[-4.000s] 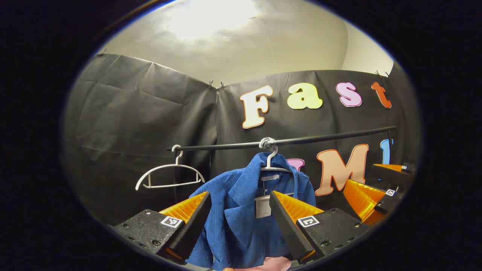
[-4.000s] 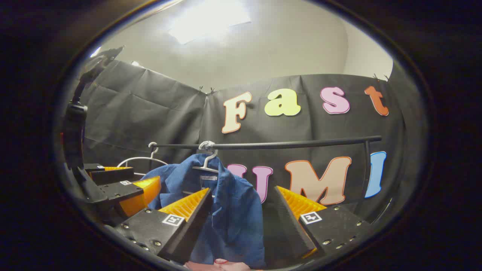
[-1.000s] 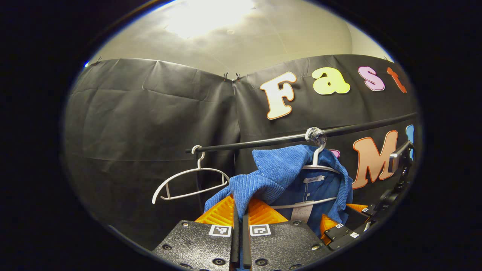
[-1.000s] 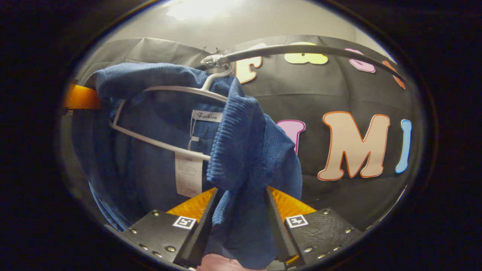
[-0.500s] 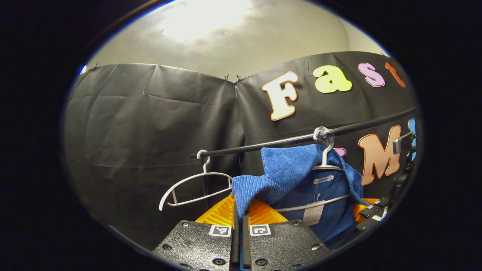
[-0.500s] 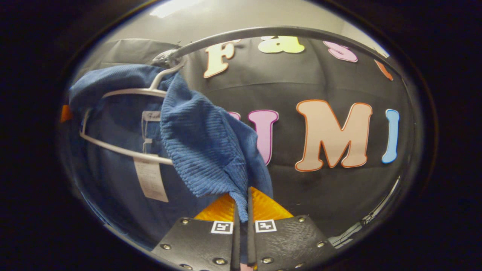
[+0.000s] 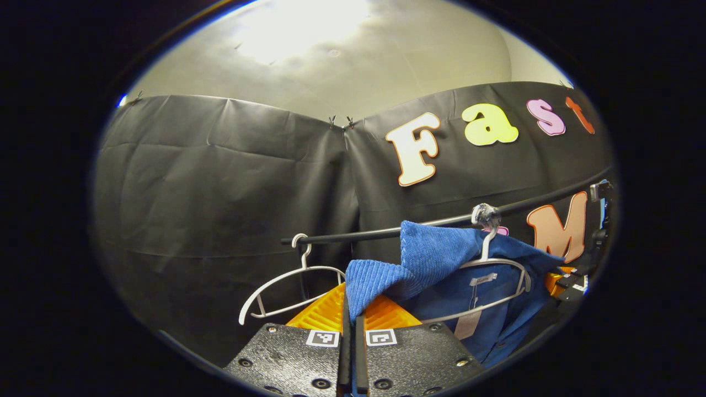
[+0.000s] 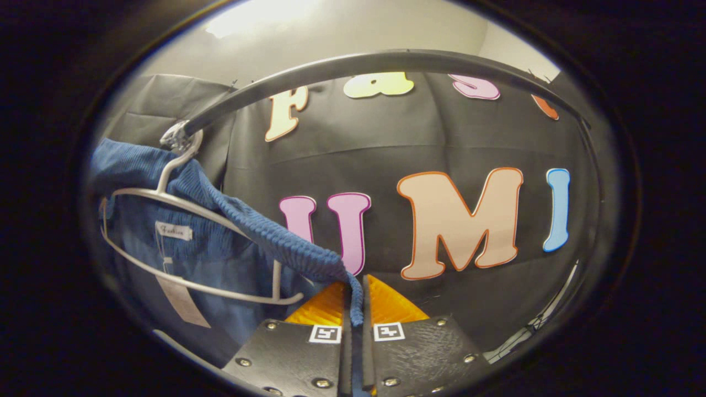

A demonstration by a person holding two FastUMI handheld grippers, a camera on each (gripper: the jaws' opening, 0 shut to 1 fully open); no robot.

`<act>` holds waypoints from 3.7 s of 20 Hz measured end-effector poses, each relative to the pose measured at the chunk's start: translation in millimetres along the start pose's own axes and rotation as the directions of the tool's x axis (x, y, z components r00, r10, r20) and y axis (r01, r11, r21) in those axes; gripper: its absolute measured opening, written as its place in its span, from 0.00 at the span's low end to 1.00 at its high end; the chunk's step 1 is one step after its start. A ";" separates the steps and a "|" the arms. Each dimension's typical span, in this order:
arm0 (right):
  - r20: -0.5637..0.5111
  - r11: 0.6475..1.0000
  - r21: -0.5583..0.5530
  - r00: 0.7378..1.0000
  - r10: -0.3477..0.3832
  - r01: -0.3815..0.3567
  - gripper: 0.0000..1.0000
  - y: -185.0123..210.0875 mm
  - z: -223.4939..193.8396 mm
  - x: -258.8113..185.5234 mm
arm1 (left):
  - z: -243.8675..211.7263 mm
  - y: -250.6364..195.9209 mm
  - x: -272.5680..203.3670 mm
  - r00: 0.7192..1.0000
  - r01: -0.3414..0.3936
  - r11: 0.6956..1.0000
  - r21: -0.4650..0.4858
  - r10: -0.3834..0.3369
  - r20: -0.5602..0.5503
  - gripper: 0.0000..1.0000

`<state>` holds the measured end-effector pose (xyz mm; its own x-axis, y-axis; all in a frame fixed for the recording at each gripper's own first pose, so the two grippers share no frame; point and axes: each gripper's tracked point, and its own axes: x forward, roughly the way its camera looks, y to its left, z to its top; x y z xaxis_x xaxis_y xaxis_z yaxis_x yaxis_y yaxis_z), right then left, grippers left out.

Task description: Grasp the clothes on the hanger with both hands and then place them into the laundry hamper below.

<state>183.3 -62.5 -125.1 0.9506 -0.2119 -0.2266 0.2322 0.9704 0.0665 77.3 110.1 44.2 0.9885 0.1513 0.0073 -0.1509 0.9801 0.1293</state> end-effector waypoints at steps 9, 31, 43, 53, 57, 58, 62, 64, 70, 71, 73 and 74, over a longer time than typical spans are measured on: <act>0.026 0.999 -0.037 0.999 0.041 -0.040 0.07 -5.7 13.3 25.8 | -1.7 10.4 22.4 0.997 0.079 0.996 -0.039 -0.079 -0.010 0.02; -0.075 0.977 -0.175 0.991 0.107 -0.119 0.07 0.2 -47.8 43.8 | -103.8 43.2 65.5 0.958 0.232 0.967 -0.110 -0.246 -0.148 0.04; -0.207 0.964 -0.206 0.970 0.127 -0.170 0.07 13.4 -116.1 13.8 | -157.2 25.6 37.5 0.931 0.239 0.959 -0.153 -0.271 -0.245 0.05; -0.323 0.944 -0.187 0.924 0.203 -0.273 0.07 47.0 -174.6 -29.8 | -207.3 -27.1 -8.1 0.878 0.324 0.942 -0.084 -0.333 -0.344 0.04; -0.327 0.935 -0.163 0.911 0.250 -0.315 0.07 70.0 -174.2 -45.7 | -211.3 -76.7 -25.7 0.840 0.417 0.904 -0.091 -0.422 -0.341 0.04; -0.324 0.932 -0.162 0.909 0.260 -0.324 0.07 75.5 -172.3 -49.1 | -210.5 -90.3 -27.2 0.829 0.441 0.892 -0.103 -0.448 -0.336 0.04; -0.311 0.931 -0.147 0.909 0.278 -0.335 0.07 84.5 -164.2 -59.8 | -203.6 -131.4 -29.5 0.791 0.514 0.847 -0.133 -0.528 -0.309 0.04; -0.304 0.933 -0.146 0.913 0.273 -0.328 0.12 83.4 -161.2 -64.1 | -199.0 -152.4 -29.6 0.768 0.546 0.821 -0.167 -0.570 -0.293 0.04; -0.355 0.948 -0.129 0.906 0.230 -0.291 0.07 66.3 -188.5 -70.9 | -218.7 -197.9 -24.6 0.707 0.603 0.773 -0.199 -0.633 -0.317 0.04; -0.370 0.951 -0.127 0.903 0.219 -0.283 0.07 63.5 -197.5 -71.6 | -224.0 -206.4 -22.8 0.695 0.610 0.768 -0.198 -0.638 -0.331 0.04; -0.406 0.954 -0.127 0.892 0.199 -0.271 0.07 56.0 -217.3 -75.1 | -236.0 -215.9 -21.5 0.669 0.623 0.758 -0.192 -0.644 -0.371 0.04; -0.425 0.956 -0.127 0.885 0.189 -0.265 0.07 52.9 -227.9 -78.9 | -241.6 -217.5 -23.1 0.654 0.628 0.754 -0.193 -0.646 -0.393 0.04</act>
<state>73.7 32.0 -325.2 0.7980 0.0450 -0.6009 -0.0564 0.9984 -0.0001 84.3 -75.5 -223.6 0.7393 -0.4833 -0.4689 0.5046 0.8587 -0.0896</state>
